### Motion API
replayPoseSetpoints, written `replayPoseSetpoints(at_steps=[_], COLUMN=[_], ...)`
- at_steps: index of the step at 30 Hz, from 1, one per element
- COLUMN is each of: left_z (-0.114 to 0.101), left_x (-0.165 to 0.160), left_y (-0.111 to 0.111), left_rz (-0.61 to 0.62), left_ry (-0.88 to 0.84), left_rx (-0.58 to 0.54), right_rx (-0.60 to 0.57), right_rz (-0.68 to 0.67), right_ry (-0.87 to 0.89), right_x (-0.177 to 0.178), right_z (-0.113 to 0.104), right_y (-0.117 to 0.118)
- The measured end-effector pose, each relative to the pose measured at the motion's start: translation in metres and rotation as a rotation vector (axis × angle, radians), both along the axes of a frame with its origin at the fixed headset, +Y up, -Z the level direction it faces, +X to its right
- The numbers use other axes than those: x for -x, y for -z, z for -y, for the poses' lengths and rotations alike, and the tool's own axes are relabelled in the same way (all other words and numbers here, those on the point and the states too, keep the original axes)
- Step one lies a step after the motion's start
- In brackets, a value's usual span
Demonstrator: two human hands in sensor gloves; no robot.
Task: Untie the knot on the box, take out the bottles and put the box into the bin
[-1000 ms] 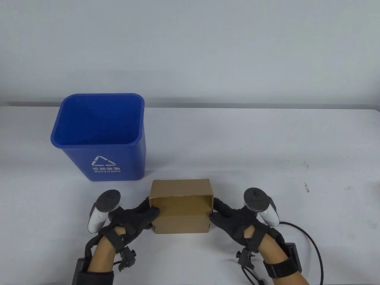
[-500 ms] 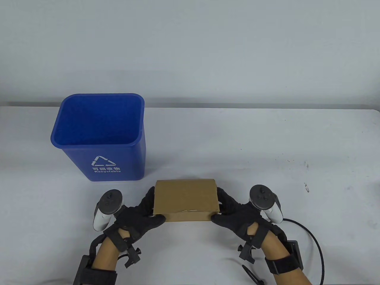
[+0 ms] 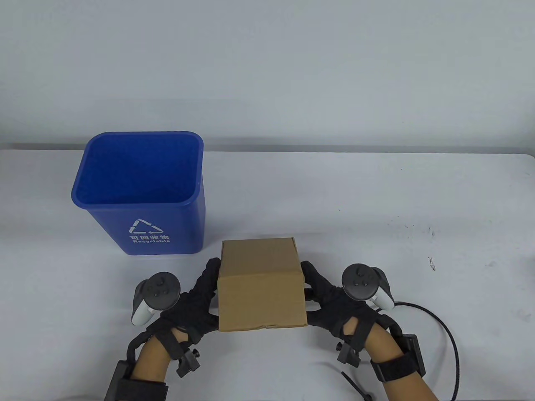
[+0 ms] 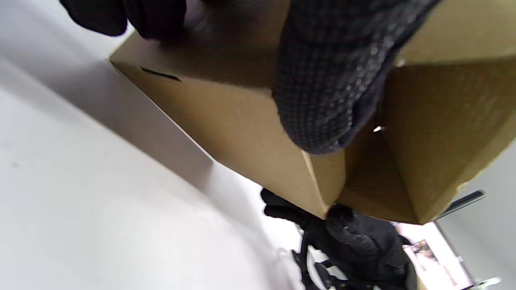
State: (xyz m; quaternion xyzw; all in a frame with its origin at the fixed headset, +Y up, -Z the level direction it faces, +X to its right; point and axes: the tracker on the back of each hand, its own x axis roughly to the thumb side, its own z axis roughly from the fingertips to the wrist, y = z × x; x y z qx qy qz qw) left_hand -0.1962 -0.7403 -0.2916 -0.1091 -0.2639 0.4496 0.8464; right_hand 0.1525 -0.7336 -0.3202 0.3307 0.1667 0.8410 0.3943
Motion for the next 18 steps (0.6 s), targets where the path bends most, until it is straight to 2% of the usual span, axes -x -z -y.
replayPoseSetpoints(at_steps=[4, 9, 13, 18], left_z=[0.0004, 0.0003, -0.0061, -0.0078], left_x=[0.0001, 0.0021, -0.0035, -0.0038], left_y=[0.0000, -0.0004, -0.0041, -0.0063], left_rz=[-0.016, -0.009, 0.009, 0.042], left_ry=[0.026, 0.037, 0.060, 0.057], left_rx=[-0.027, -0.032, -0.086, -0.077], right_rx=[-0.131, -0.133, -0.146, -0.139], right_rz=[0.013, -0.010, -0.031, -0.041], right_ry=[-0.028, -0.035, -0.054, -0.052], right_x=[-0.0012, -0.0012, 0.0003, -0.0005], right_z=[-0.0075, -0.0086, -0.0096, -0.0090], right_y=[-0.0003, -0.0010, -0.0037, -0.0042])
